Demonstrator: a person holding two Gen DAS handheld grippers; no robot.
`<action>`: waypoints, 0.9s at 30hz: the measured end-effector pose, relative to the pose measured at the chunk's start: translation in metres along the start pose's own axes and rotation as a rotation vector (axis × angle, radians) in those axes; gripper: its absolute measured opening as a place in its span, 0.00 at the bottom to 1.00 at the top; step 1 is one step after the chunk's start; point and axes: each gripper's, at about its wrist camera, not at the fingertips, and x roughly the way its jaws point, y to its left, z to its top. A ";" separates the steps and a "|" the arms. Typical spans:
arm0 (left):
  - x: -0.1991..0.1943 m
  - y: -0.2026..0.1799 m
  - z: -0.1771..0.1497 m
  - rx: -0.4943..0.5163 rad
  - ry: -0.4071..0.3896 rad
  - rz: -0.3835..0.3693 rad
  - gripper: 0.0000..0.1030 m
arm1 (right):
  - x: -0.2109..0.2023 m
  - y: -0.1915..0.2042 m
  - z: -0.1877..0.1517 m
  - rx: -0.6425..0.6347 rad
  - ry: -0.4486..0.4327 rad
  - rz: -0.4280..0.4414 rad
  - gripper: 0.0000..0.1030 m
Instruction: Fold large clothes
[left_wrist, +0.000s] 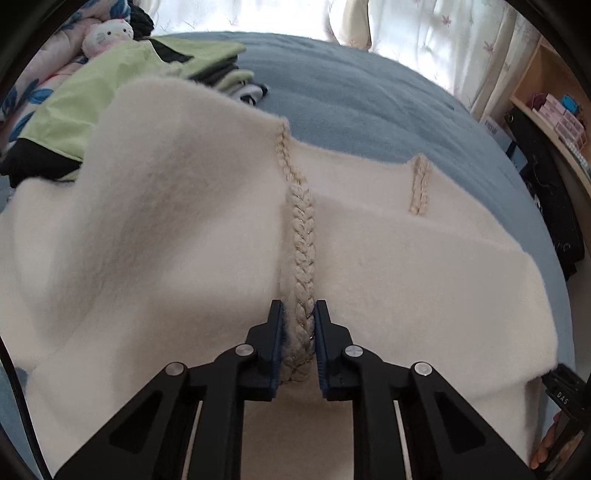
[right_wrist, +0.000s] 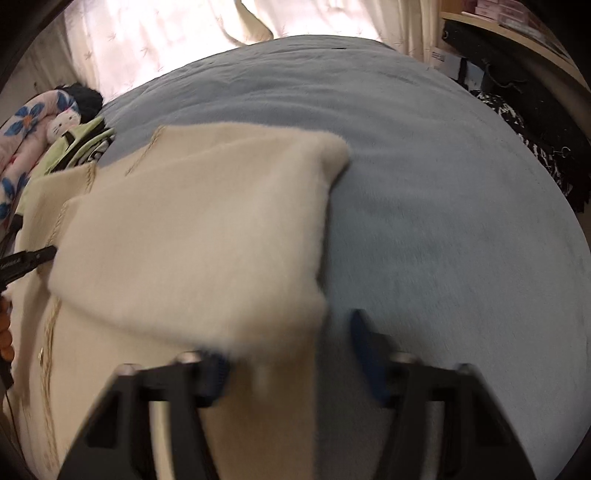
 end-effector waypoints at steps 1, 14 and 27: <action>-0.008 0.002 0.000 -0.008 -0.037 -0.003 0.11 | -0.007 -0.001 -0.002 0.013 -0.026 -0.008 0.27; -0.023 0.001 -0.019 0.093 -0.021 0.065 0.25 | -0.038 -0.033 -0.018 0.201 0.000 0.081 0.32; -0.017 -0.040 -0.014 0.064 -0.012 -0.014 0.50 | -0.013 0.064 0.012 -0.058 -0.046 -0.007 0.32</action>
